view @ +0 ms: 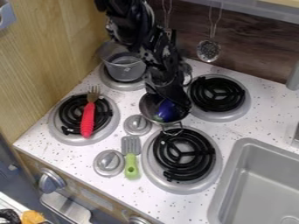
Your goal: Moved the eggplant to the left side of the silver pan
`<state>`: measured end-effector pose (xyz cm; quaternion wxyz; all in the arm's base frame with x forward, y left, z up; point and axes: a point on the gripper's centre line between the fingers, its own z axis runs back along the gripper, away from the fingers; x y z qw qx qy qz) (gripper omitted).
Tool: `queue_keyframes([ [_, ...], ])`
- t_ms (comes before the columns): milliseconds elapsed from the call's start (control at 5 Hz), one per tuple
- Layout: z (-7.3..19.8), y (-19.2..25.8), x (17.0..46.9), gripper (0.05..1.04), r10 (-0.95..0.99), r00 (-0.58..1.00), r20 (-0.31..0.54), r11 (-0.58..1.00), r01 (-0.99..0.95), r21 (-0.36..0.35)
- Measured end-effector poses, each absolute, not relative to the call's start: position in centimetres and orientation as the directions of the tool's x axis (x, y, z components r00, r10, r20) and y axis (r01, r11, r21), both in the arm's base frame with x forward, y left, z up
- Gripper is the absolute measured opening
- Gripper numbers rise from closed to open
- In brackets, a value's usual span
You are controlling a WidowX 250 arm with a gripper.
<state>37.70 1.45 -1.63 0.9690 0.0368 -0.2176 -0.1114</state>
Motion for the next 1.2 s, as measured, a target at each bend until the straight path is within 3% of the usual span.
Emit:
queue_keyframes([
  [800,-3.1,1.8,37.4,0.999,-0.202,0.903,0.378,0.979,0.192,0.066],
  [1000,-3.0,1.8,37.6,0.961,-0.202,0.907,0.368,0.979,0.198,0.050],
  [1200,-3.1,1.9,37.5,0.732,-0.201,0.911,0.361,0.979,0.196,0.053],
])
